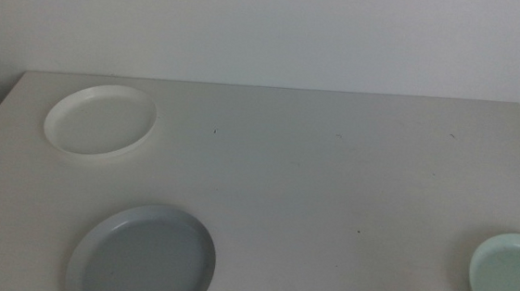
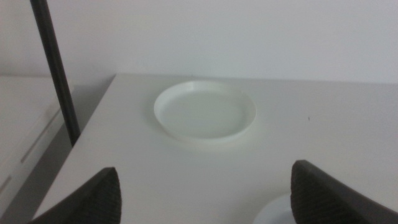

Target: Stack the three bowls on top of each other.

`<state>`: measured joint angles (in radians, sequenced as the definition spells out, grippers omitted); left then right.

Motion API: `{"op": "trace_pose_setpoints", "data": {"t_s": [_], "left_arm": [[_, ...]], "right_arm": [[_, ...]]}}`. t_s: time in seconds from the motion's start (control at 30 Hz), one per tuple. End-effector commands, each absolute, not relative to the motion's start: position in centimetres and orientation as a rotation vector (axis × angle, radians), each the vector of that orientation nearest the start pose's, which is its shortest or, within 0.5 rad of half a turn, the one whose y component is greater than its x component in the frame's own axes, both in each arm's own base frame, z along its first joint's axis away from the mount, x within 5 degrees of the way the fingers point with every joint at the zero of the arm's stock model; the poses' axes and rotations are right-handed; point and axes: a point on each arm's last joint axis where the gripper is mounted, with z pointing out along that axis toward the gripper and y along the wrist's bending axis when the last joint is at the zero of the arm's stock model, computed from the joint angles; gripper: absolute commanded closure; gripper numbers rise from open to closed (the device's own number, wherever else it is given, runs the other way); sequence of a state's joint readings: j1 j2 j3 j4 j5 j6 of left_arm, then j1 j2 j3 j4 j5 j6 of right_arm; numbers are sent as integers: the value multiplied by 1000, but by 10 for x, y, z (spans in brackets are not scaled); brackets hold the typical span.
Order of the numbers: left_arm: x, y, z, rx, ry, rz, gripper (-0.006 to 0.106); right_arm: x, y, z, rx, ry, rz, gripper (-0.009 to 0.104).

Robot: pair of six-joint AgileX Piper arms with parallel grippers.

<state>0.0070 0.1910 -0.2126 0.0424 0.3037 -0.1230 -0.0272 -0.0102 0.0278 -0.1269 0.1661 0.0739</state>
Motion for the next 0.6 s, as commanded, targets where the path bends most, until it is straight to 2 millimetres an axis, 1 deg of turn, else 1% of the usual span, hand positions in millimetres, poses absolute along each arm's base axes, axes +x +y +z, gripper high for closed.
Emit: {"op": "trace_pose_setpoints", "data": {"t_s": [0.0,0.17,0.33,0.43,0.57], "left_arm": [[74,1,283,-88,1656,-69,-5],[94,1,317,-86,1680,-64,-5],[122,1,350,-92,1752,-59,-5],[140,1,363,-98,1826,-55,-5],[160,2,375,-106,1914,-50,-5]], "right_arm": [[55,-2,200,-27,1553,-87,49],[55,-2,200,-26,1553,-86,49],[55,-2,200,-26,1553,-86,49],[55,-2,200,-26,1553,-86,49],[55,-2,200,-26,1553,-86,49]]}}
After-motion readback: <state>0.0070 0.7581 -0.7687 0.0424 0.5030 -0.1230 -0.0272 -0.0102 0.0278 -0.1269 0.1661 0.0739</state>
